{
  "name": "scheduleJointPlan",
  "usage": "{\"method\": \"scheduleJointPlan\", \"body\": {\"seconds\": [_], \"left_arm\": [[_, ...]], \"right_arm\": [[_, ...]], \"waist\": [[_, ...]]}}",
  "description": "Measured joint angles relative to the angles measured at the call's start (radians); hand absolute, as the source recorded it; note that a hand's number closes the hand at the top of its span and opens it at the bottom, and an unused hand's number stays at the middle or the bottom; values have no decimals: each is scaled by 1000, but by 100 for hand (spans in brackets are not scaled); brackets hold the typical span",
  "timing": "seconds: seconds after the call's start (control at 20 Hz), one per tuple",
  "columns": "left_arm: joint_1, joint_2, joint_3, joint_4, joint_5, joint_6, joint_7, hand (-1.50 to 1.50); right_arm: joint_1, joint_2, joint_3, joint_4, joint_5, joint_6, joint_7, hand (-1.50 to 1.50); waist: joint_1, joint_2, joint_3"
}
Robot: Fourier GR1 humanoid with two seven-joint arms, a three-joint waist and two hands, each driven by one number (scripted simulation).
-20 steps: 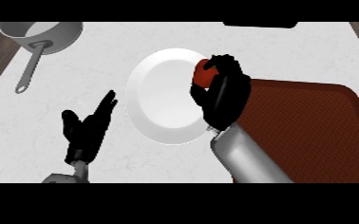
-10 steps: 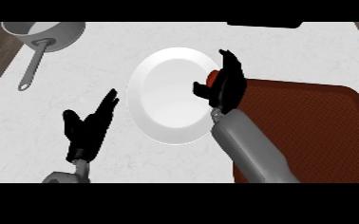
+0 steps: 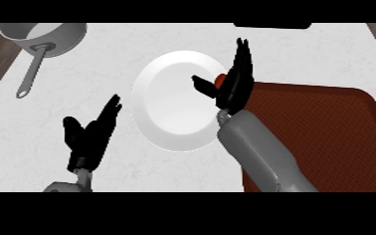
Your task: Pick the bell pepper from the tray and place it in the plate
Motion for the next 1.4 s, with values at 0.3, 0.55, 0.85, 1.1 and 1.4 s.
{"method": "scheduleJointPlan", "body": {"seconds": [0.3,0.55,0.85,1.1,1.4], "left_arm": [[21,-8,13,5,-6,9,-20,0],[30,3,33,-5,10,-7,0,0],[49,7,44,-15,2,-14,-11,0],[55,-4,50,-15,-5,-14,-20,0],[47,-29,42,-25,-31,13,6,0]], "right_arm": [[121,1,60,-140,-129,-96,-92,-150],[268,-40,156,-352,-258,-105,-186,-150],[456,-96,287,-553,-311,-87,-271,-150],[619,-143,360,-650,-257,-61,-292,-150],[760,-131,396,-712,-134,-16,-275,-150]], "waist": [[-33,-11,0],[-49,-15,0],[-57,-18,-1],[-62,-19,-2],[-63,-18,-3]]}}
